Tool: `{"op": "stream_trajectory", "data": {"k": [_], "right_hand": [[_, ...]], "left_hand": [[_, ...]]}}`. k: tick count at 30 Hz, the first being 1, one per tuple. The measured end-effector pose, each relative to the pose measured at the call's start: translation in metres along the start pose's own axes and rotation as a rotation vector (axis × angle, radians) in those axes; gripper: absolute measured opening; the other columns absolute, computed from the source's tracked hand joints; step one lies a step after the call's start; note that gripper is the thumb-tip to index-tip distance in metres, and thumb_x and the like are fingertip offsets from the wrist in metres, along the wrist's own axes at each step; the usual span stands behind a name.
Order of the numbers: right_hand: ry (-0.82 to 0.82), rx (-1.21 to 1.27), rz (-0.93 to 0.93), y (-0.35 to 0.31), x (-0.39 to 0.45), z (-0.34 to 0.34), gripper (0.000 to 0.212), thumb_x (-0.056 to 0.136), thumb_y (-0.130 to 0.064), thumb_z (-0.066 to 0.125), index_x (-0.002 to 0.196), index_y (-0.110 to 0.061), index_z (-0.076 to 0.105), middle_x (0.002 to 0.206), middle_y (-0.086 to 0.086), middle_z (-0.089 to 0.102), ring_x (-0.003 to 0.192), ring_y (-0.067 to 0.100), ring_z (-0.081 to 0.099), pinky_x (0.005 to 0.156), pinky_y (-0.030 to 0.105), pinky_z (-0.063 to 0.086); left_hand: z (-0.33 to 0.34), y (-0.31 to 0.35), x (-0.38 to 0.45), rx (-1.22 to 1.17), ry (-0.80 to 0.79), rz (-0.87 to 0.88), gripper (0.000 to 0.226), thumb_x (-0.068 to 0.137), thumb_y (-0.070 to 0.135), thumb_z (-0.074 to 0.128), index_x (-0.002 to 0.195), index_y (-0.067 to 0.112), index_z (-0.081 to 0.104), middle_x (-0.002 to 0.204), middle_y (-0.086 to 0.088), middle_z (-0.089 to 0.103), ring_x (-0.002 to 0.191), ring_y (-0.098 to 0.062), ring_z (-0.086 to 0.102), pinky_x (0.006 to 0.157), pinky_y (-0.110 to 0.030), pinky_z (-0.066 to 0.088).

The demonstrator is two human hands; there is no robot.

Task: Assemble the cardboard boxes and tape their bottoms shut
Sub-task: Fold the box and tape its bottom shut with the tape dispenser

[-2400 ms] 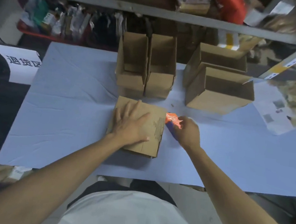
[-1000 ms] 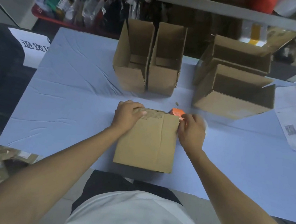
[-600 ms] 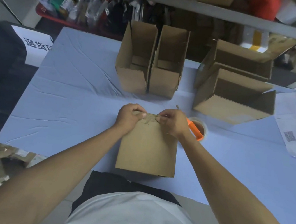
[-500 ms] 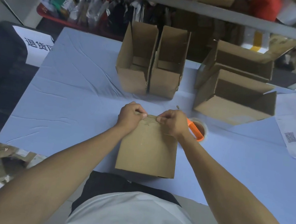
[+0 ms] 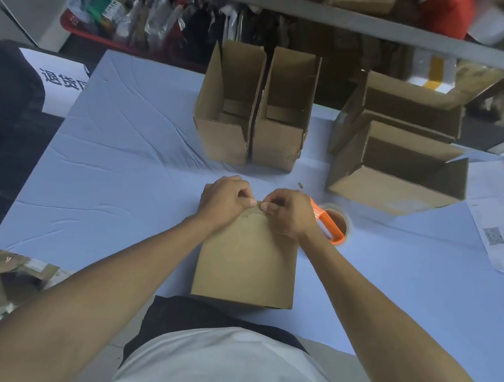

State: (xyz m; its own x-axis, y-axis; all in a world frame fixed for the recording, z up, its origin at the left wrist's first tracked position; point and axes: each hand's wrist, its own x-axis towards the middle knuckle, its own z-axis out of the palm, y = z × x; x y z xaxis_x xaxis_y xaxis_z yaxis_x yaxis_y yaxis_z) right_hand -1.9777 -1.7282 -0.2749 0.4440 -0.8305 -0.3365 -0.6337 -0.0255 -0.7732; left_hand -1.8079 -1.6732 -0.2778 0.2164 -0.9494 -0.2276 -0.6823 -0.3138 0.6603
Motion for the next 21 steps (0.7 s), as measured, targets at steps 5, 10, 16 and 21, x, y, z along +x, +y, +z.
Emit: {"op": "stream_trajectory", "data": {"k": [5, 10, 16, 21], "right_hand": [[0.105, 0.118, 0.109, 0.0, -0.006, 0.007, 0.008, 0.085, -0.019, 0.071, 0.081, -0.012, 0.073, 0.073, -0.006, 0.069, 0.07, 0.007, 0.06, 0.062, 0.021, 0.044], [0.199, 0.065, 0.157, -0.005, -0.01, 0.014, 0.034, 0.089, -0.035, 0.064, 0.065, -0.011, 0.068, 0.061, -0.005, 0.065, 0.062, 0.012, 0.059, 0.061, 0.028, 0.044], [0.413, -0.475, 0.226, 0.029, -0.026, -0.004, 0.038, 0.092, -0.047, 0.056, 0.09, -0.009, 0.058, 0.086, 0.009, 0.062, 0.075, 0.028, 0.057, 0.058, 0.032, 0.039], [0.181, -0.581, 0.324, 0.055, -0.048, -0.014, 0.048, 0.084, -0.019, 0.067, 0.125, -0.006, 0.046, 0.117, 0.015, 0.058, 0.101, 0.033, 0.057, 0.075, 0.041, 0.052]], "left_hand": [[0.006, 0.007, -0.008, 0.248, 0.12, 0.076, 0.018, 0.083, 0.038, 0.069, 0.096, 0.025, 0.067, 0.104, 0.007, 0.058, 0.11, -0.021, 0.045, 0.093, -0.039, 0.028], [0.028, 0.015, -0.04, 0.551, 0.129, -0.042, 0.072, 0.083, 0.059, 0.056, 0.139, 0.016, 0.038, 0.152, -0.02, 0.026, 0.14, -0.037, 0.02, 0.114, -0.05, 0.018], [0.019, -0.011, -0.045, 0.637, -0.025, 0.257, 0.085, 0.089, 0.062, 0.039, 0.153, 0.009, 0.02, 0.162, -0.017, 0.005, 0.15, -0.029, -0.001, 0.122, -0.043, 0.0], [0.007, -0.015, -0.04, 0.652, -0.077, 0.375, 0.086, 0.087, 0.063, 0.037, 0.153, 0.01, 0.021, 0.163, -0.014, 0.006, 0.15, -0.027, 0.0, 0.121, -0.038, -0.003]]}}
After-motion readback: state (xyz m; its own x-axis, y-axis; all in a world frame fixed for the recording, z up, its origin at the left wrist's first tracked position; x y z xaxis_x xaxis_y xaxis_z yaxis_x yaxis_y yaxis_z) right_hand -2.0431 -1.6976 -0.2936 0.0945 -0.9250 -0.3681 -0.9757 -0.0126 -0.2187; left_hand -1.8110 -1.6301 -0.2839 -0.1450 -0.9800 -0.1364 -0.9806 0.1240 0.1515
